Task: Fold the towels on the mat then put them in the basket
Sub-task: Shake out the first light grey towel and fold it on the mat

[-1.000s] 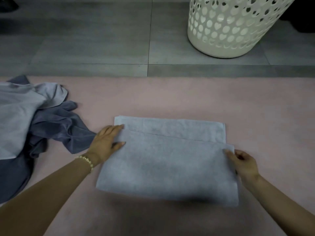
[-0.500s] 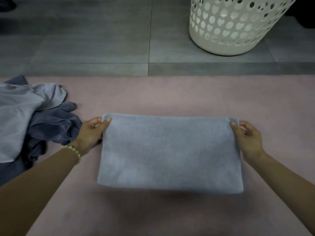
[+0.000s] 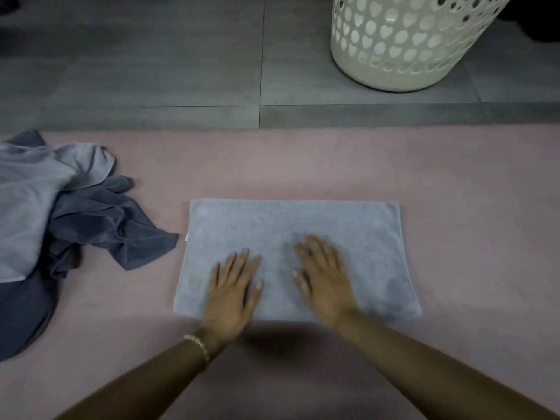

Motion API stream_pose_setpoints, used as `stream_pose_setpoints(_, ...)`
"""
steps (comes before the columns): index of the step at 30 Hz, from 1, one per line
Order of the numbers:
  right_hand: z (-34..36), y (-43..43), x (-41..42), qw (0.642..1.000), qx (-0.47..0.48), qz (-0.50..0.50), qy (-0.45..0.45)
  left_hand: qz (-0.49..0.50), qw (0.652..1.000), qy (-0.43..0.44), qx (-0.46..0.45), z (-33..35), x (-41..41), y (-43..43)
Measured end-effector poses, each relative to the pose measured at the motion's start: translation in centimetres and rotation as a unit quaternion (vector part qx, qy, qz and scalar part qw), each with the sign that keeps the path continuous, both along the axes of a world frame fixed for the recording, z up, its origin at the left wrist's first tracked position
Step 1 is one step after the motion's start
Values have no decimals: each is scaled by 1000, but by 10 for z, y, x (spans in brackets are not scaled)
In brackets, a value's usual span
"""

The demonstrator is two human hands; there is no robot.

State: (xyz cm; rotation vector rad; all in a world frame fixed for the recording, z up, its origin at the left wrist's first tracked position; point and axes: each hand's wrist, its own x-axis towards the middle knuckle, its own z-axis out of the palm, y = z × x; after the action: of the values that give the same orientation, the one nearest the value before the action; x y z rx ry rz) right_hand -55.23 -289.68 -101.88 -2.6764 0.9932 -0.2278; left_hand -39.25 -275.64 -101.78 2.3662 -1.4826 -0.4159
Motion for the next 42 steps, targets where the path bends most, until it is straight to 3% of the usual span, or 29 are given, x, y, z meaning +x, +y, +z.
stream_pose_setpoints(4,-13,-2,-25,995,1,19,98,-16,996,-65,64,-10,-8,6)
stream_pose_setpoints(9,-6,-33,-89,989,48,-83,115,51,991,-70,100,-10,11,8)
stream_pose_setpoints(14,1,-42,-116,984,60,-129,103,208,973,-3,99,-2,27,1)
stream_pose_setpoints(17,3,-42,-115,984,60,-126,109,306,951,49,24,9,30,-6)
stream_pose_setpoints(20,1,-42,-115,984,63,-124,111,324,942,84,-3,15,47,-5)
stream_pose_setpoints(23,0,-42,-117,984,65,-122,112,316,934,169,0,25,68,-3)
stream_pose_setpoints(25,-1,-43,-118,985,66,-118,111,309,919,238,49,40,78,-5)
stream_pose_setpoints(28,-2,-43,-118,986,67,-117,101,279,866,402,102,58,91,-6)
stream_pose_setpoints(31,-1,-43,-115,986,70,-124,82,257,809,523,77,77,92,-13)
stream_pose_setpoints(33,7,-43,-107,986,83,-140,29,251,791,557,39,89,84,-27)
stream_pose_setpoints(36,27,-46,-90,975,113,-141,-131,203,814,544,1,112,54,-60)
stream_pose_setpoints(38,38,-50,-73,918,275,-179,-221,118,833,541,2,121,22,-82)
stream_pose_setpoints(40,48,-59,-58,784,500,-254,-266,56,824,563,25,126,-14,-100)
stream_pose_setpoints(42,53,-68,-51,644,650,-314,-254,49,809,585,27,122,-41,-109)
